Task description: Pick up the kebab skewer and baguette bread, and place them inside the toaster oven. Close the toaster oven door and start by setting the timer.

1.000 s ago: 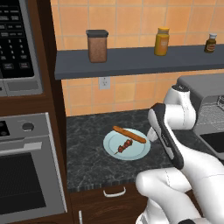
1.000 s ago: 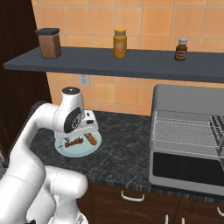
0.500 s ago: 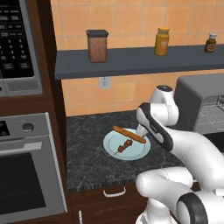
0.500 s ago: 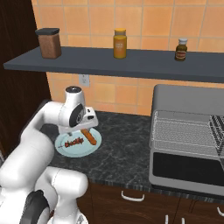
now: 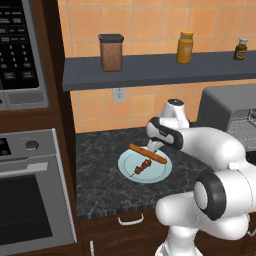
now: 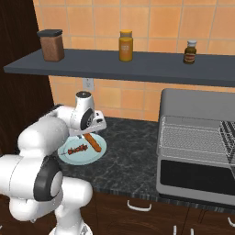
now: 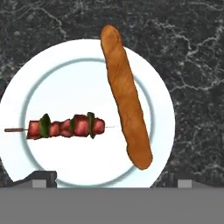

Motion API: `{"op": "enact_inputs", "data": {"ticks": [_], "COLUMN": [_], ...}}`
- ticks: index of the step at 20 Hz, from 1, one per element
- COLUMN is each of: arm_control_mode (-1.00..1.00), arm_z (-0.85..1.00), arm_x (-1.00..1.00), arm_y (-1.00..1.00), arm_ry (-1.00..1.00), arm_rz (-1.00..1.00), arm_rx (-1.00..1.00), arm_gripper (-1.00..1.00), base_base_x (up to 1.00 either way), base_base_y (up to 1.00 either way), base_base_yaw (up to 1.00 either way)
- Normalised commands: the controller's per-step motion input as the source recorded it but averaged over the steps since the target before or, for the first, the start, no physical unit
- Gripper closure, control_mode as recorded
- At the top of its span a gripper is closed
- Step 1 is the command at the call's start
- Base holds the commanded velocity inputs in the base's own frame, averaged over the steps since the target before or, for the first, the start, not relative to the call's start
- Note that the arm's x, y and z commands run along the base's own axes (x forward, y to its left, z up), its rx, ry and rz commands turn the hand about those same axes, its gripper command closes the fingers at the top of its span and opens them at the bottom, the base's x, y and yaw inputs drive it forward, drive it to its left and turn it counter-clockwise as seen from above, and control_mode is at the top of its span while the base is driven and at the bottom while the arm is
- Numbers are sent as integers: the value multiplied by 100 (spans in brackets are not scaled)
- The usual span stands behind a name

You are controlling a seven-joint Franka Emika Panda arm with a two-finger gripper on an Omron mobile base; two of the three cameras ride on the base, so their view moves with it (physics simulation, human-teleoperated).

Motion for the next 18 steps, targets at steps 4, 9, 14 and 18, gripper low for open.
{"op": "enact_inputs", "data": {"ticks": [4, 9, 14, 18], "arm_control_mode": [-100, -100, -100, -100], "arm_z": [-44, -46, -42, -12], "arm_x": [56, 43, 43, 14], "arm_y": [15, 11, 0, 0], "arm_ry": [0, 0, 0, 0], "arm_rz": [0, 0, 0, 0], "arm_rx": [0, 0, 0, 0], "arm_gripper": [-100, -100, -100, -100], "base_base_x": [0, 0, 0, 0], "base_base_y": [0, 0, 0, 0], "base_base_yaw": [0, 0, 0, 0]}}
